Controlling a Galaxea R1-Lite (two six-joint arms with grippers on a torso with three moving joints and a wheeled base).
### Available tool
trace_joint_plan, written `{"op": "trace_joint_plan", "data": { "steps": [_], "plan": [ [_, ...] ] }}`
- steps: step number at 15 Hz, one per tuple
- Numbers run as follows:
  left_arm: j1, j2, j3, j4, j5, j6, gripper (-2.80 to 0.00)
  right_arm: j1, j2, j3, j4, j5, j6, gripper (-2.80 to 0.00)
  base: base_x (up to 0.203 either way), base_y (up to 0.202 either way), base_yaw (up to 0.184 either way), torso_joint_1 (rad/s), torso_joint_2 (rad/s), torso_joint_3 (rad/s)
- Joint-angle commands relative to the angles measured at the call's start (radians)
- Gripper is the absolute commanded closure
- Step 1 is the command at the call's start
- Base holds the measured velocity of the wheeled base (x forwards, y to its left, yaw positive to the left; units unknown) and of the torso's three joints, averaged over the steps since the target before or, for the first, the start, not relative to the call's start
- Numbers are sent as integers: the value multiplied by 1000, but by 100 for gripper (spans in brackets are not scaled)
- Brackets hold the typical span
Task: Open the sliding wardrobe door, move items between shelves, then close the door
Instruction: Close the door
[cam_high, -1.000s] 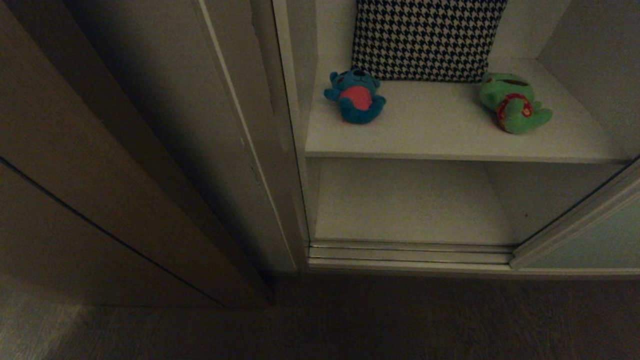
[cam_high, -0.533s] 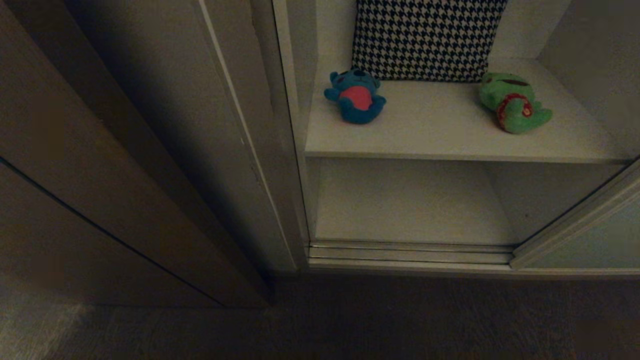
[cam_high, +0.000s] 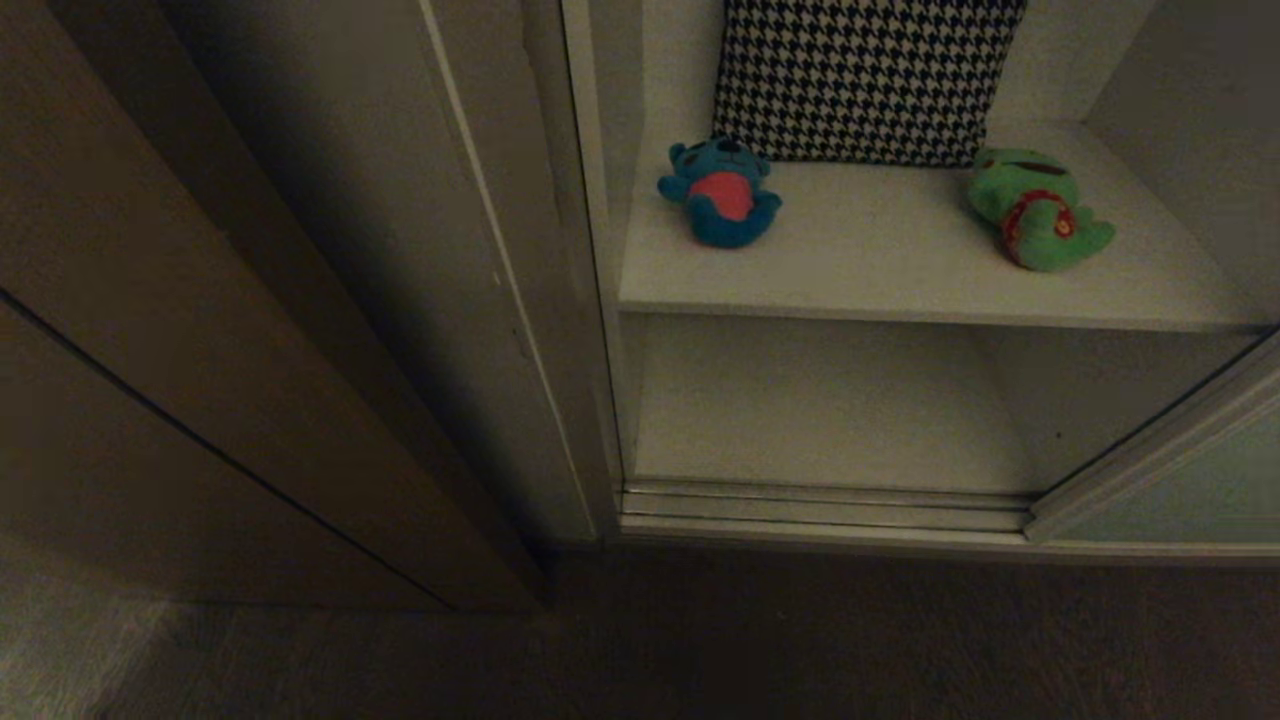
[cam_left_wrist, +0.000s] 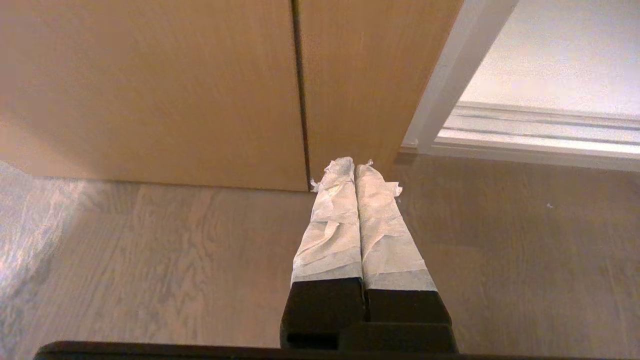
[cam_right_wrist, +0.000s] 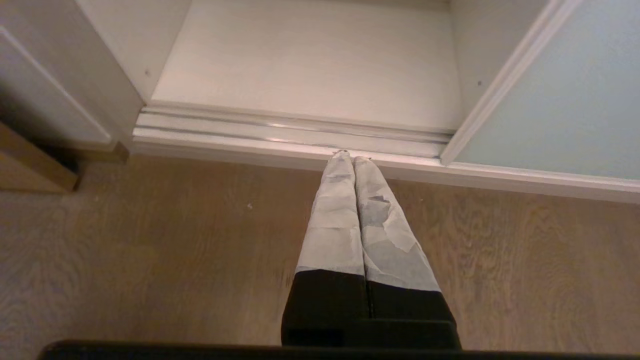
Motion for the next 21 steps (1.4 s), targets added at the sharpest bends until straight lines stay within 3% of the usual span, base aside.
{"op": "trace_joint_plan", "data": {
  "steps": [1,21],
  "plan": [
    [1,1,0,2,0,0,0,1,0,2,0,0,0,0,2,-153,13,-2,7,-2],
    [1,1,2,-4,0,-2,0,1,0,2,0,0,0,0,0,-197,2,2,2,1]
  ]
}}
